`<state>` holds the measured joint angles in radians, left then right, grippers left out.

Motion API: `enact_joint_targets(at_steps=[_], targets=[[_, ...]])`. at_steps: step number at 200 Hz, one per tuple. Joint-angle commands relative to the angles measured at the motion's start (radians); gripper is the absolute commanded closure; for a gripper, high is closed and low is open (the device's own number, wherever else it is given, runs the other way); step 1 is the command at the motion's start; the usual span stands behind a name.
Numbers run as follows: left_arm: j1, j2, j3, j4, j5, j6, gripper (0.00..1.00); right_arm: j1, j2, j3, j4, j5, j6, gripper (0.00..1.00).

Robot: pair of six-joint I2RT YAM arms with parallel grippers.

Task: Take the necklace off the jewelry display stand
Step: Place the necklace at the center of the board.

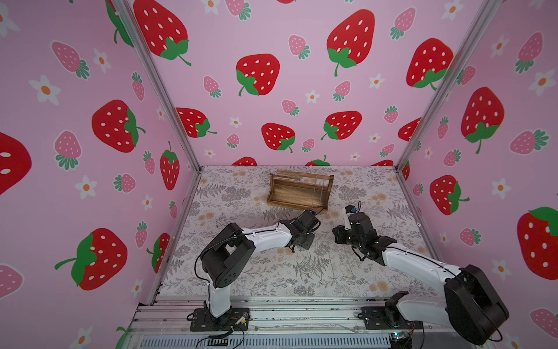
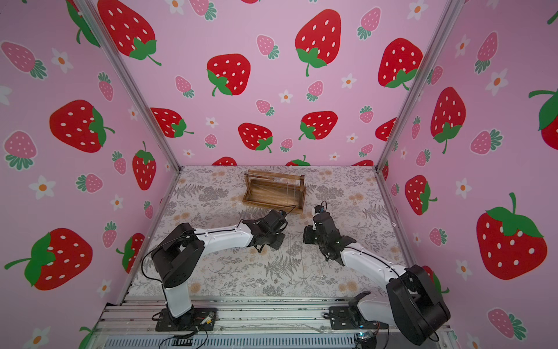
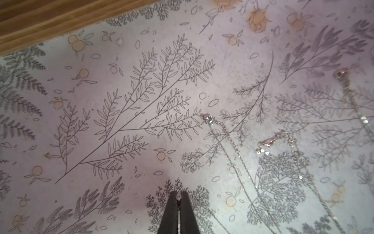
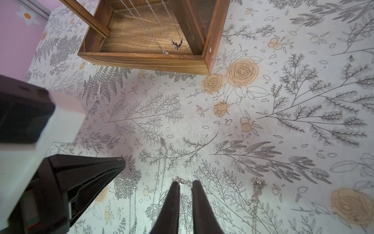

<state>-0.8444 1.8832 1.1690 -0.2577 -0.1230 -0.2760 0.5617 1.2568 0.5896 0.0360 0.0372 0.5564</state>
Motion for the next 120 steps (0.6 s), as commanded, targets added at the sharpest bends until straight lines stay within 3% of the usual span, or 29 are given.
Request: enact_joint_targets(at_steps=[1,120], targets=[[0.012,0.017,0.035,0.013,-0.003,0.004,1.0,-0.003,0.007,0.01,-0.011,-0.005,0.002,0.85],[0.048,0.059,0.093,0.009,0.01,0.018,1.0,-0.003,0.006,0.012,-0.013,-0.01,0.002,0.85]])
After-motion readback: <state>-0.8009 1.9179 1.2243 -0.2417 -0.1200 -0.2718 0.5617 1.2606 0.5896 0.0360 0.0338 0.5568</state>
